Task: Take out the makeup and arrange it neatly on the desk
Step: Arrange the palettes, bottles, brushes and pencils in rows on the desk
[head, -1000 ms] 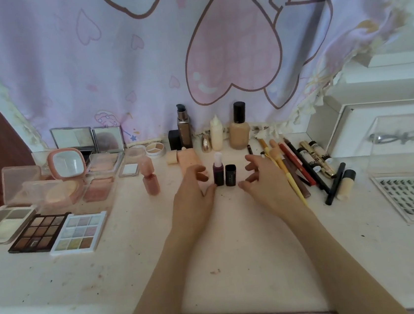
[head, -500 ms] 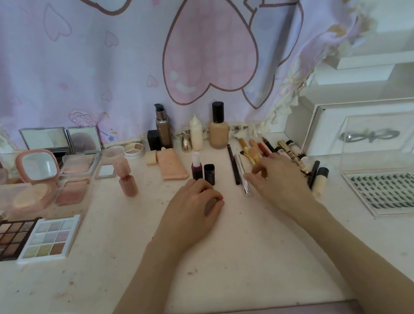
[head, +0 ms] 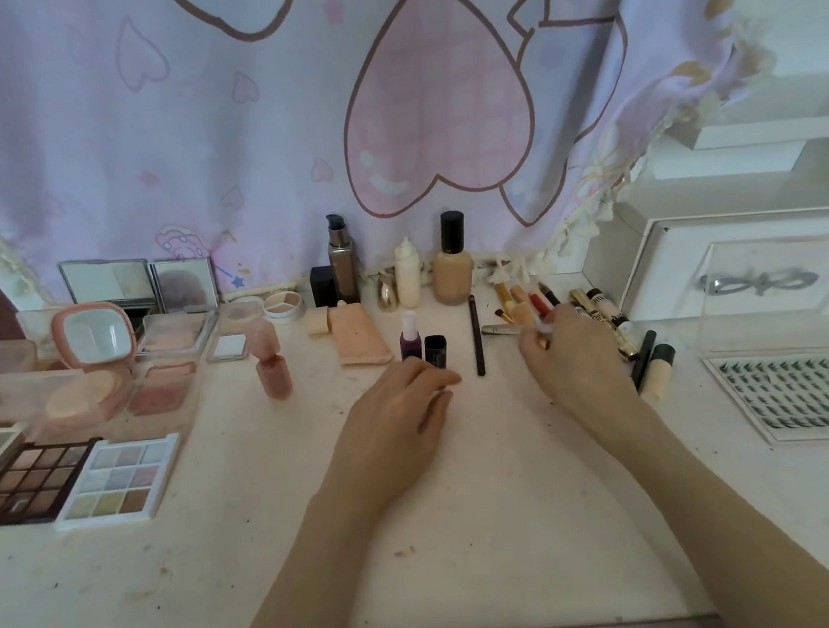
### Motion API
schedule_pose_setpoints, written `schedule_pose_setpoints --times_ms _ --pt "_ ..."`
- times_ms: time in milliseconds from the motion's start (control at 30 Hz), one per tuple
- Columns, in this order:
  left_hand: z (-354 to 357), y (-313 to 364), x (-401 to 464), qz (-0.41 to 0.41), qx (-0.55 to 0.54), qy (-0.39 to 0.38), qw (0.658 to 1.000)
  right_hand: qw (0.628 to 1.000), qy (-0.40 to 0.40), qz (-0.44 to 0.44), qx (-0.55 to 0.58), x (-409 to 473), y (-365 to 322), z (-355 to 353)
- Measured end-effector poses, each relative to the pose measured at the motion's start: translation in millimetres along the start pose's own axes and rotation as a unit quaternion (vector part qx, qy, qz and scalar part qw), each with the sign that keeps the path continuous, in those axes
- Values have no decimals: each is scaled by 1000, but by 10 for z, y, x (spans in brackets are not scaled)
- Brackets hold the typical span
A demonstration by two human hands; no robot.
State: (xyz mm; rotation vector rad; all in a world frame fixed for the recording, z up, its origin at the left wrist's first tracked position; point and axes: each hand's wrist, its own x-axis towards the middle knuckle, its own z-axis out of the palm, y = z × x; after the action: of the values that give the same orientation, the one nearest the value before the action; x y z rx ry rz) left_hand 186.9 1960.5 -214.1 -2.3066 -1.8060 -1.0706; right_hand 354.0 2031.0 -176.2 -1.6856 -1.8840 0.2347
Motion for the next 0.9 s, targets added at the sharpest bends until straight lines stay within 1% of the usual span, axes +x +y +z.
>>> schedule_pose_setpoints --times_ms 67,100,133,200,233,267,333,400,467,533,667,767,833,900 --pt "2 -5 10 -8 -12 72 997 985 57 27 159 -4 12 -71" --pt "1 -4 19 -14 -22 107 994 970 65 42 229 -11 5 -108" --pt "-3 -3 28 -17 -29 137 990 950 57 53 301 -26 -3 -142" --pt "-19 0 49 -4 -25 180 983 890 21 59 452 -66 -57 -208" --pt "-26 8 55 8 -19 186 982 863 2 46 503 -85 -94 -230" --pt "-29 17 62 22 -14 179 983 848 -17 27 529 -101 -136 -236" --pt "-14 42 60 34 -17 141 989 837 -51 1 546 -143 -248 -209" --pt "-1 76 43 11 -49 116 992 835 -70 2 546 -175 -344 -148" --pt "0 71 37 -26 -84 111 990 835 -85 18 544 -194 -414 -102" --pt "5 48 32 -46 -91 119 988 824 -101 35 557 -199 -443 -72" --pt "0 2 47 -103 -151 118 976 831 -123 6 543 -213 -437 -20" --pt "-18 -11 40 -110 -204 101 967 819 -141 25 555 -198 -408 1" --pt "-31 -6 30 -110 -233 92 962 819 -144 42 554 -182 -396 0" --pt "-29 -13 26 -101 -220 97 965 819 -149 49 552 -170 -399 -3"
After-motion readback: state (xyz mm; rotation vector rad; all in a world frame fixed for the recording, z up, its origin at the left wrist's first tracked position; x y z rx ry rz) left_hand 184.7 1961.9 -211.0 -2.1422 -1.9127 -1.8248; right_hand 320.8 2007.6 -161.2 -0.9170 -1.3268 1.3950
